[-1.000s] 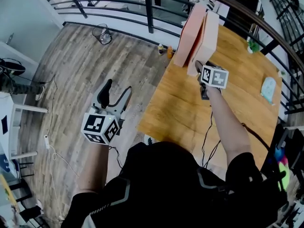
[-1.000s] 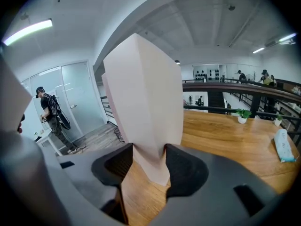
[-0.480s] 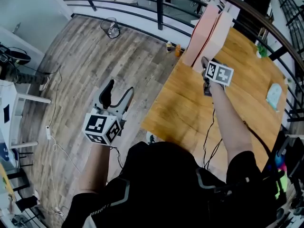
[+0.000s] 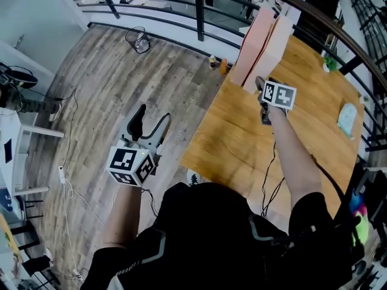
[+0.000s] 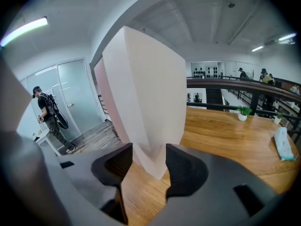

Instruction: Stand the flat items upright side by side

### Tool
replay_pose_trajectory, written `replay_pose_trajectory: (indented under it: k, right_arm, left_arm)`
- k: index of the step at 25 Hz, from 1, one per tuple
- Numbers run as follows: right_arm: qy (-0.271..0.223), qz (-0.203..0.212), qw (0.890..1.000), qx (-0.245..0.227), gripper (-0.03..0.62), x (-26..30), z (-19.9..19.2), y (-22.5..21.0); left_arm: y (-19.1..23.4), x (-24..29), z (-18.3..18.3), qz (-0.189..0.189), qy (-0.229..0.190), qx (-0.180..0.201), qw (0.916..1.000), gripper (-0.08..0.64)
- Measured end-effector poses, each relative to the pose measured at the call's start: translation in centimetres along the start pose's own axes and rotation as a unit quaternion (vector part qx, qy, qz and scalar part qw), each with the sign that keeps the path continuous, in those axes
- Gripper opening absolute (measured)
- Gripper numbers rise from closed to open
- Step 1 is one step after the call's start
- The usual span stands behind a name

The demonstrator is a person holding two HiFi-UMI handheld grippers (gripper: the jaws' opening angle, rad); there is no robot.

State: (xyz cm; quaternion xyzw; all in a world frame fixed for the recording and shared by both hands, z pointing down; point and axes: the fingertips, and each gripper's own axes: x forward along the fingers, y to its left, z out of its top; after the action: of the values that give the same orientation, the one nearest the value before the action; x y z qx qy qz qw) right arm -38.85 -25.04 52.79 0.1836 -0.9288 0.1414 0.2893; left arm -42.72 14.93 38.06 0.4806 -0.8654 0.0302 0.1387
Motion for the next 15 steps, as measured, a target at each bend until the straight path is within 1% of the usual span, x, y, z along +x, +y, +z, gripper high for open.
replay_pose_trajectory:
  k: [3,5,7,9,11,13,14,15]
  right_arm:
    - [-0.005,-0.002,1.0,-0.015,0.23,-1.1,0.0,0.3]
    - [-0.015,0.0,1.0,-0.025,0.233,-2.5,-0.1,0.6]
    - [-0.044,0.005,0.998,-0.035,0.236,-4.5,0.8,1.2]
    - [-0.081,0.025,0.996,-0.033,0.233,-6.9,2.0,2.4]
    - [-0.105,0.043,0.993,-0.036,0.233,-9.4,2.9,3.4]
    - [-0.122,0.045,0.991,-0.045,0.233,-12.1,3.6,3.8]
    - [-0.133,0.041,0.989,-0.048,0.233,-13.5,3.9,3.7]
    - [-0.146,0.034,0.988,-0.049,0.233,-15.0,4.3,3.6]
  left_arm:
    - [-0.3,0.2,0.5,-0.017,-0.014,-0.008,0.9997,0.33]
    - [-0.5,0.5,0.7,-0.03,-0.016,-0.007,0.9994,0.33]
    - [-0.6,1.3,1.0,-0.042,-0.014,0.001,0.999,0.323]
    - [-1.0,1.9,1.7,-0.055,-0.02,0.008,0.9982,0.289]
    - [-1.6,2.7,2.7,-0.074,-0.029,0.013,0.9968,0.281]
    - [-2.5,3.9,3.7,-0.097,-0.036,0.012,0.9945,0.28]
    - [-2.9,4.5,4.2,-0.111,-0.042,0.008,0.9929,0.269]
    - [-3.4,5.0,4.8,-0.126,-0.051,0.003,0.9907,0.242]
